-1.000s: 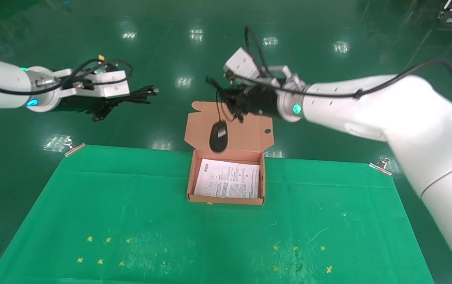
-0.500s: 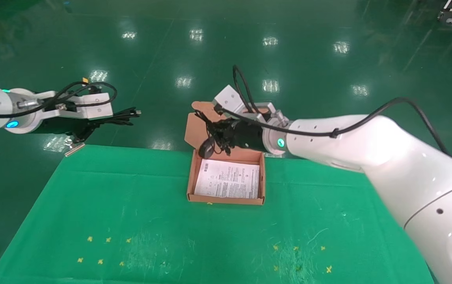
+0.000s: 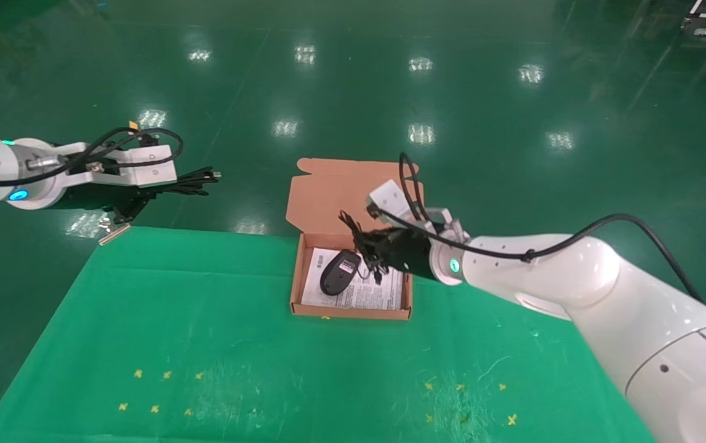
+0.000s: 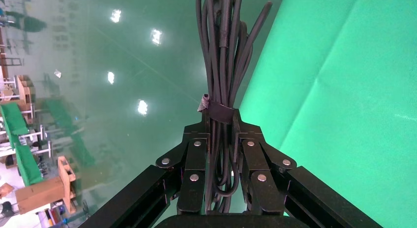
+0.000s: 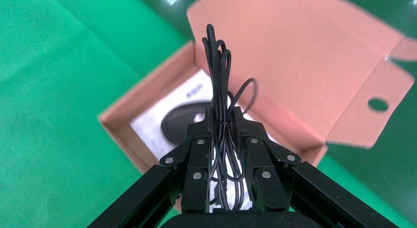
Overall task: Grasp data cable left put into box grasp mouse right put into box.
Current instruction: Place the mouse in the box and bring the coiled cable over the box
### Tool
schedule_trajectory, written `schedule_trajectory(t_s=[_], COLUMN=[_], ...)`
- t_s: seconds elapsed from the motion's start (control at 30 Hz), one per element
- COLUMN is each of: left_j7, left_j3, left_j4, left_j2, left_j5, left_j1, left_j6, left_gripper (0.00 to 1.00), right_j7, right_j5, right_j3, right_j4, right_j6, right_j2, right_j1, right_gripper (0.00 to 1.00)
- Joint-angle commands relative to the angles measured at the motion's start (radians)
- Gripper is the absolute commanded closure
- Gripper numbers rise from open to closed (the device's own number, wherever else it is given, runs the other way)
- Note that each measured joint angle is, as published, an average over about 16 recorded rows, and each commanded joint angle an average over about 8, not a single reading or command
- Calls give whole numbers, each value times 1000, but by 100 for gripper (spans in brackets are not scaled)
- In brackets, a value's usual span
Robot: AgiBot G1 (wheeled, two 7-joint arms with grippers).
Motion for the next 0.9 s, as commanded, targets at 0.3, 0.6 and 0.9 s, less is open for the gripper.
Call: schedule_trajectory(t_s=[0.3,0.6,0.9], left_j7=[-2,-3,-3], left_j3=[0,0,0], left_j4=[-3,-3,-3], left_j2=[-1,-1,-1], left_j5=[1,1,1], left_j1=[1,1,1], left_j6=[1,1,1], left_gripper=[100,100,100], right_j7=[-64,-181,-321], right_j5=[40,45,-37], right_j3=[-61,-158,-291], right_j4=[-38,26,86], right_j6=[20,46,126], right_j2=[-10,-13,-14], right_j1=[-27,-19,-4], right_gripper=[100,100,94])
